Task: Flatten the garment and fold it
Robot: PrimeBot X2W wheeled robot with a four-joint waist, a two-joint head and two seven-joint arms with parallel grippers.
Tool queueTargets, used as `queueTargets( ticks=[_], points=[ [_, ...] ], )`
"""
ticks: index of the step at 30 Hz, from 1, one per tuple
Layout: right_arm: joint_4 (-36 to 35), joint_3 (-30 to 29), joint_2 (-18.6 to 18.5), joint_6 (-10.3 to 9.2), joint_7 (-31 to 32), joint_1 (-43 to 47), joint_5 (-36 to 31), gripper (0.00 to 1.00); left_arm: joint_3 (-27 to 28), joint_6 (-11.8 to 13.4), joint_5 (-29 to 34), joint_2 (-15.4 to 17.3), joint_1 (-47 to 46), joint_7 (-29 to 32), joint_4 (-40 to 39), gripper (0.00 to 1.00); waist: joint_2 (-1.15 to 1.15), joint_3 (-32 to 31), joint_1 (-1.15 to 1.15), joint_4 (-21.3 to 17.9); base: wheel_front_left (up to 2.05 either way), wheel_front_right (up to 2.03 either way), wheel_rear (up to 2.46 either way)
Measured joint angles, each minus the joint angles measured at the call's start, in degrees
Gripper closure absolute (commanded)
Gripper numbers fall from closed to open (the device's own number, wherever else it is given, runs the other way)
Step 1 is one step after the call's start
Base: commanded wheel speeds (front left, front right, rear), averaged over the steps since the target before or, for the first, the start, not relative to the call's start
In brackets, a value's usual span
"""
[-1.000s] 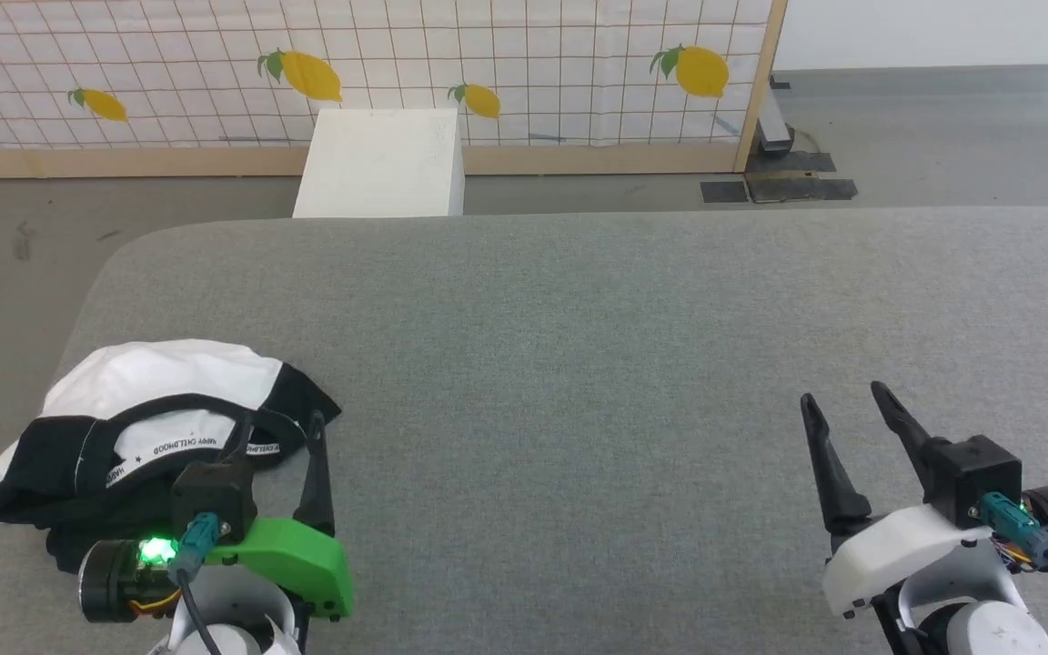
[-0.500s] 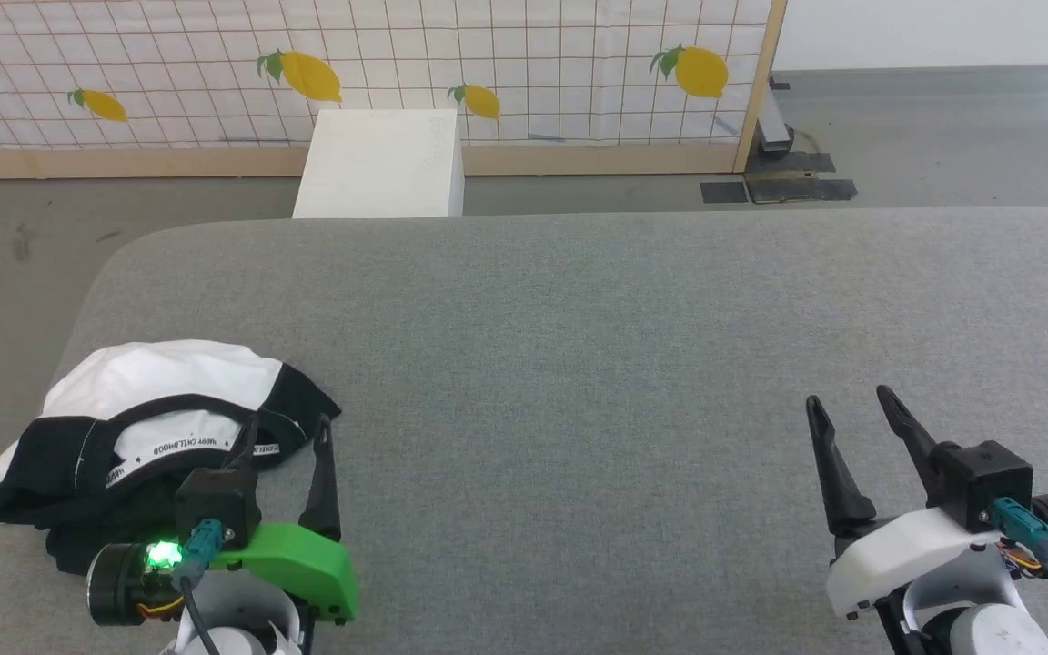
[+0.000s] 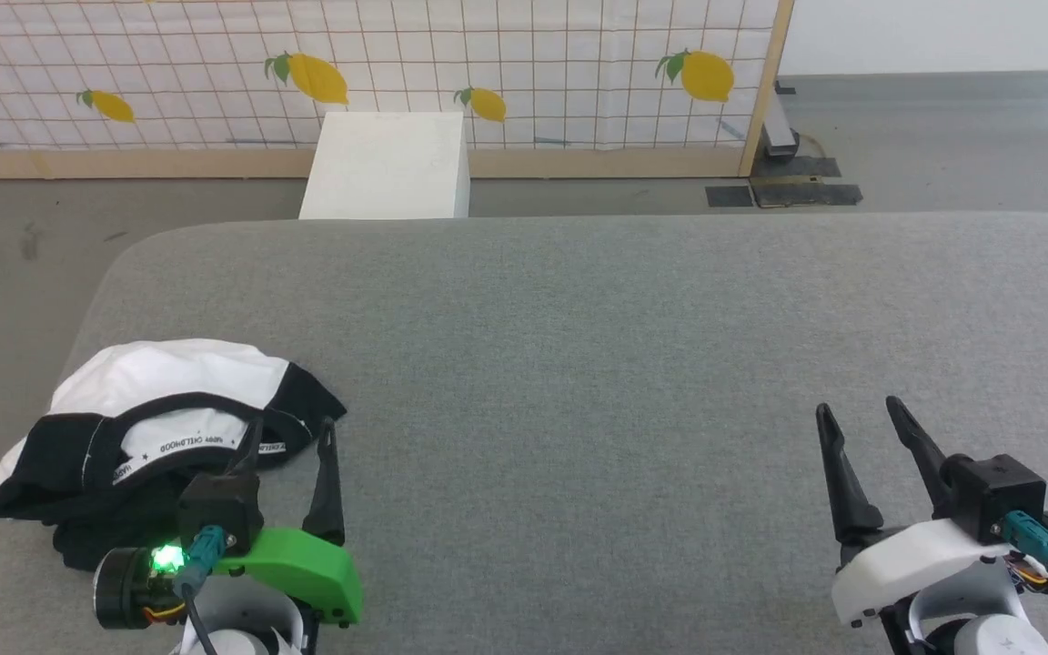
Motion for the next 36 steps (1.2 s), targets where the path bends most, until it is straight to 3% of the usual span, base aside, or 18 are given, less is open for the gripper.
queueTargets(
  ticks=[19,20,36],
  points=[
    [2.12,0.89,0.01,0.00,-2.14,0.19,2.46,0.00,0.64,0.65,-2.00,0.00,0.69,-2.15,0.96,0.00,0.00,-0.19,0.00,5.40,0.00,0.00,0.00],
    [2.72,1.03,0.00,0.00,-2.63,0.52,3.25,0.00,0.78,0.85,-2.44,0.00,0.98,-2.69,1.21,0.00,0.00,-0.43,0.00,7.36,0.00,0.00,0.00],
    [4.23,1.32,0.01,0.00,-4.67,1.41,5.02,0.00,0.70,1.13,-3.53,0.00,1.84,-4.67,2.29,0.00,0.00,-0.76,0.00,14.82,0.00,0.00,0.00]
  ],
)
